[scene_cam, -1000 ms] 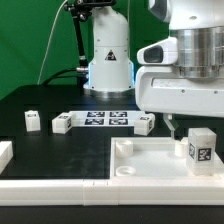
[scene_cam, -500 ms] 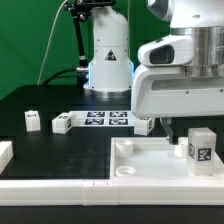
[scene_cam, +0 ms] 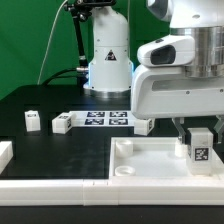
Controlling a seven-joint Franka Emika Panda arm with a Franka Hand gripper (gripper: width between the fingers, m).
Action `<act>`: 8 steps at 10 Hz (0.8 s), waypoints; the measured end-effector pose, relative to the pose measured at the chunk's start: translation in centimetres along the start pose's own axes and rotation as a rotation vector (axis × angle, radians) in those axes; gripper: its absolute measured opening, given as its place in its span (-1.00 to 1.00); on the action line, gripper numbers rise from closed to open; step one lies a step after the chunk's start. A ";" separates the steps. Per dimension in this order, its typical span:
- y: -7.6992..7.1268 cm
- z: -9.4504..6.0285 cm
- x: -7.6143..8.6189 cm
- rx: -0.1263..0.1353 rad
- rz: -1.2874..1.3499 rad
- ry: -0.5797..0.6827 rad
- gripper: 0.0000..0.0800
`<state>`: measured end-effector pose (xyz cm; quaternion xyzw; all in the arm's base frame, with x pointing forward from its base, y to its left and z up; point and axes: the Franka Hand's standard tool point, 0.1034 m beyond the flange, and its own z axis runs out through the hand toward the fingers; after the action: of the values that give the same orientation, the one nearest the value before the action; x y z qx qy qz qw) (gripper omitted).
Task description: Assemble one leg
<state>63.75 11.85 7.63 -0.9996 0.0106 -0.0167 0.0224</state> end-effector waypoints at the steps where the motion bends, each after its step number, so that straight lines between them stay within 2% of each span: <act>1: 0.0 0.0 0.0 0.000 0.003 0.000 -0.28; 2: 0.0 0.1 -0.1 0.013 0.134 -0.001 -0.28; 5: -0.1 0.1 -0.5 0.018 0.607 -0.001 -0.27; 6: -0.1 0.2 -0.5 0.030 0.787 -0.002 -0.27; 8: -0.1 0.2 -0.5 0.029 1.084 0.000 -0.27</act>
Offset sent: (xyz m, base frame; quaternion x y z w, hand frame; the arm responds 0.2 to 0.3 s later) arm -0.0210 -0.0020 -0.0031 -0.0345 -0.0057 0.2988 0.9537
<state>63.23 11.98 7.42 -0.8503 0.5246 -0.0028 0.0417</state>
